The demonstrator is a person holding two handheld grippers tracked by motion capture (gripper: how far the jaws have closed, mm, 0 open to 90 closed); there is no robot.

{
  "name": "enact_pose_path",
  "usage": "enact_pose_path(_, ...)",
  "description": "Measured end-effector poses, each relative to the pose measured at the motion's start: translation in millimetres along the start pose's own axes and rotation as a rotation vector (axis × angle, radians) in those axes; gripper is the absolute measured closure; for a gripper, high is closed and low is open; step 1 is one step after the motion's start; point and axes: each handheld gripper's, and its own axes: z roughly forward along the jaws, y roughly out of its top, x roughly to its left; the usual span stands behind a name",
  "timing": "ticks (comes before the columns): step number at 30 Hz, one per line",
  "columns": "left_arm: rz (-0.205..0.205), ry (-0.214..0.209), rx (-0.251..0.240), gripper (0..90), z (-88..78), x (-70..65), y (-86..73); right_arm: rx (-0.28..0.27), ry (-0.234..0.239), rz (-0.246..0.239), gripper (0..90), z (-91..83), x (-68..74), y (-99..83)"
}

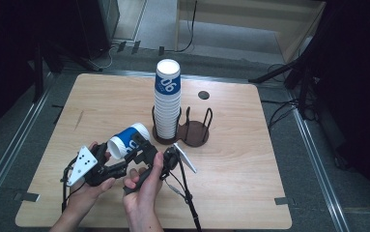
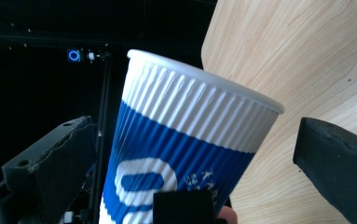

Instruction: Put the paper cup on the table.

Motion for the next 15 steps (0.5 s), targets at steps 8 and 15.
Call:
enact_pose_path(8,0.003,-0.005,0.005,26.9,0.2,1.0,-0.5,0.002,-0.001,0.033,0.0,4.2,3.7,2.9)
enact_pose_path(15,-0.001,-0.005,0.008,27.0,-0.3,1.6,-0.3,0.019,-0.007,0.071,0.0,10.1,4.0,5.9)
